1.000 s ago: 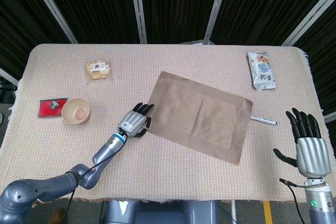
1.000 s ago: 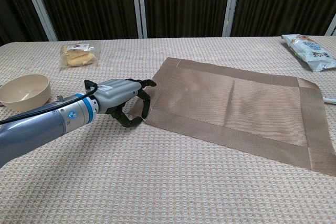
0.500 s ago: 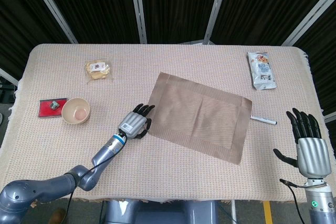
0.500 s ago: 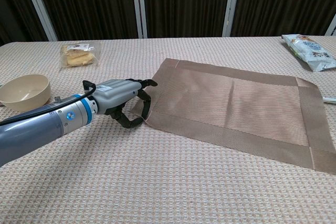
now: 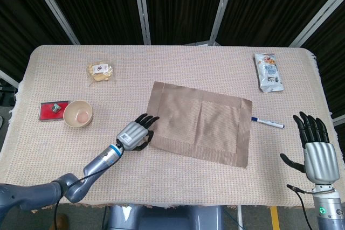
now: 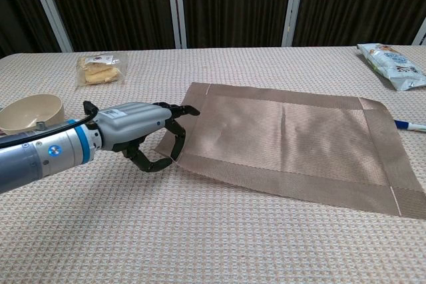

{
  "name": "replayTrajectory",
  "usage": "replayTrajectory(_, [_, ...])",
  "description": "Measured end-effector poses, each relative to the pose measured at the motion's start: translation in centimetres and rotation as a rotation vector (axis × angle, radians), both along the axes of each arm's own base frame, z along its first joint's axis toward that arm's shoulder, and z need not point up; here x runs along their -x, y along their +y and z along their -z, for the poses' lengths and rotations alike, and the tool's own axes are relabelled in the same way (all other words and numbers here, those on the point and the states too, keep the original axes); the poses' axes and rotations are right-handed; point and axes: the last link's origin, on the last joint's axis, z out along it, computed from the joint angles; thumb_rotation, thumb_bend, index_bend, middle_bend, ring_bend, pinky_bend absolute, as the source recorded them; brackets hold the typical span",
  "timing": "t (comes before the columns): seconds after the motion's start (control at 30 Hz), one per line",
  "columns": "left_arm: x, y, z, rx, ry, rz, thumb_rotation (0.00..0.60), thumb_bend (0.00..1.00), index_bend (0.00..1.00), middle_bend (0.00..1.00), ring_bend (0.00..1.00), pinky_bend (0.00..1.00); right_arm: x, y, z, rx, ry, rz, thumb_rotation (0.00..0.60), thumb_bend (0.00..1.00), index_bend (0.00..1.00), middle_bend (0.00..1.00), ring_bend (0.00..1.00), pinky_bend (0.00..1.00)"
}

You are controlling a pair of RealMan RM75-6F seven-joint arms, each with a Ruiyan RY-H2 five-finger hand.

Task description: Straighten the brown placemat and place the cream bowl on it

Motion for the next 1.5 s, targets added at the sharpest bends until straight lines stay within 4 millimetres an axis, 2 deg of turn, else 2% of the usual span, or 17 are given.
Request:
replayTrajectory(0.23, [0.7, -2.9, -1.9, 0.068, 0.031, 0.082, 0.600, 0.43, 0.68, 0.00, 0.00, 0.00, -0.2, 0.2, 0.2, 0.001, 0.011, -0.005, 0.600, 0.00, 0.00, 0.00, 0.00, 0.00])
replayTrajectory(0.53, [2.3, -5.5, -3.0, 0.129, 0.086, 0.149, 0.600, 0.43, 0.68, 0.00, 0.00, 0.00, -0.4, 0.3, 0.6, -0.003, 0.026, -0.009, 0.600, 0.00, 0.00, 0.00, 0.00, 0.00])
replayTrajectory(0.8, [3.2, -7.2, -3.8, 0.170, 0.098, 0.179, 0.600, 0.43, 0.69, 0.00, 0.00, 0.00, -0.4, 0.3, 0.7, -0.001, 0.034, -0.007, 0.600, 0.00, 0.00, 0.00, 0.00, 0.00])
replayTrajectory(1.07, [4.1, -8.9, -5.4, 0.171, 0.125, 0.249, 0.600, 0.43, 0.69, 0.00, 0.00, 0.00, -0.5, 0.3, 0.8, 0.000, 0.036, -0.009, 0.600, 0.00, 0.00, 0.00, 0.00, 0.00])
replayTrajectory(1.5, [6.4, -10.1, -6.5, 0.160, 0.185, 0.214, 0.600, 0.42, 0.69, 0.00, 0.00, 0.00, -0.7, 0.5, 0.7, 0.001, 0.032, -0.019, 0.600, 0.00, 0.00, 0.00, 0.00, 0.00])
